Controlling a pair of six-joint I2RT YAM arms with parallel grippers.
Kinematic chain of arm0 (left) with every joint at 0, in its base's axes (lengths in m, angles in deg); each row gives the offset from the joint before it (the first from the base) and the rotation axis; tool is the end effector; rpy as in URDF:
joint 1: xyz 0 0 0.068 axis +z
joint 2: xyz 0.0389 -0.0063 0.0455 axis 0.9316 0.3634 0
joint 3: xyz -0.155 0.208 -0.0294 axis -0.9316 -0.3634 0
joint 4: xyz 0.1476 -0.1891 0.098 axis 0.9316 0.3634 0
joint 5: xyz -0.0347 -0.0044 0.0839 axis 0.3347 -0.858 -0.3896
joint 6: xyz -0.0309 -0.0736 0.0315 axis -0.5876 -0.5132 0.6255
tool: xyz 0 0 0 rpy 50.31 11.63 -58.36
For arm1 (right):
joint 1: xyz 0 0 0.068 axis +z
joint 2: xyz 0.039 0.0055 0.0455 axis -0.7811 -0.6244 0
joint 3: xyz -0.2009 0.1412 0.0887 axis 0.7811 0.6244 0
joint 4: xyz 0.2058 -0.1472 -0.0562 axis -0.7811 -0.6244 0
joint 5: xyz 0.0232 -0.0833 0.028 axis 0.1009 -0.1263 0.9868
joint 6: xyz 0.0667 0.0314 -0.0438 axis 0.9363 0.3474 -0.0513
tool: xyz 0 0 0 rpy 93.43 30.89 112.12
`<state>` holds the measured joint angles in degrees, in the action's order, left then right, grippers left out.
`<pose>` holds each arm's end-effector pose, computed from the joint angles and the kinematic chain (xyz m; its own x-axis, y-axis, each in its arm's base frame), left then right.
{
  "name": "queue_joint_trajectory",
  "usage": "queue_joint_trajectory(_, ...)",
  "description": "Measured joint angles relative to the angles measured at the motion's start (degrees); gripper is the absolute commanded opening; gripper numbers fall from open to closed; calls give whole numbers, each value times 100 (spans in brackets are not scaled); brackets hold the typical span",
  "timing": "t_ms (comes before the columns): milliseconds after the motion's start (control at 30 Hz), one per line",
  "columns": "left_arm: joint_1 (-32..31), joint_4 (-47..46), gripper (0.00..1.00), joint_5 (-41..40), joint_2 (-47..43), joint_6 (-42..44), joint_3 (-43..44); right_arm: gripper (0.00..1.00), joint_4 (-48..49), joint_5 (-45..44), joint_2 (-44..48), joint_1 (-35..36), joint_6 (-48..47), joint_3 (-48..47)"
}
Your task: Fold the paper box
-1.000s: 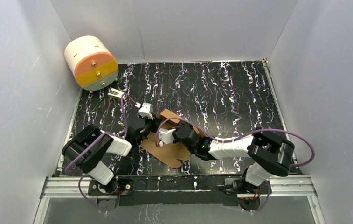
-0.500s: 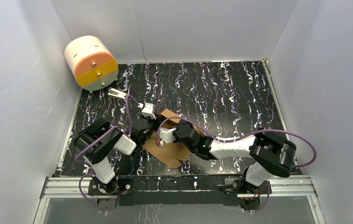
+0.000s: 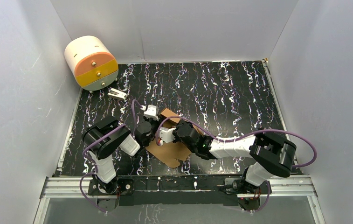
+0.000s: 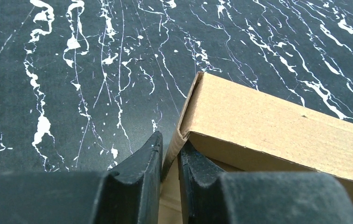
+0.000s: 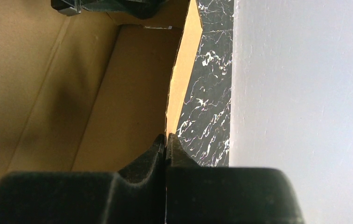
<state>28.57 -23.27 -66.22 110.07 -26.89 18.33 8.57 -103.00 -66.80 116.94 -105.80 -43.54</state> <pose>0.2564 -0.1839 0.1223 -0.0926 -0.1770 -0.9798 0.3488 0.9159 -0.1984 0.1751 0.2903 0.1611 0.3823 -0.8587 -0.3413 -0.4660 0.1398 -0.8737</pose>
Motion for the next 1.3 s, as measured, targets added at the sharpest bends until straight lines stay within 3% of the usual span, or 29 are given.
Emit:
queue_joint_trajectory(267, -334, -299, 12, -680, 258, 463, 83, 4, -17, -2, 0, -4, 0, -2)
queue_joint_trajectory(633, -442, -551, 16, -1036, 385, 481, 118, 22, 28, 61, 57, -9, 2, 0)
queue_joint_trajectory(900, -387, -614, 17, -1565, 372, 481, 90, 45, -144, 444, 629, 52, 243, 96)
queue_joint_trajectory(1033, -382, -636, 17, -1851, 369, 476, 46, 67, -63, 579, 940, 61, 466, 199)
queue_joint_trajectory(1300, -387, -640, 33, -2076, 212, 452, -138, 83, 444, 588, 1482, -153, 1259, 616)
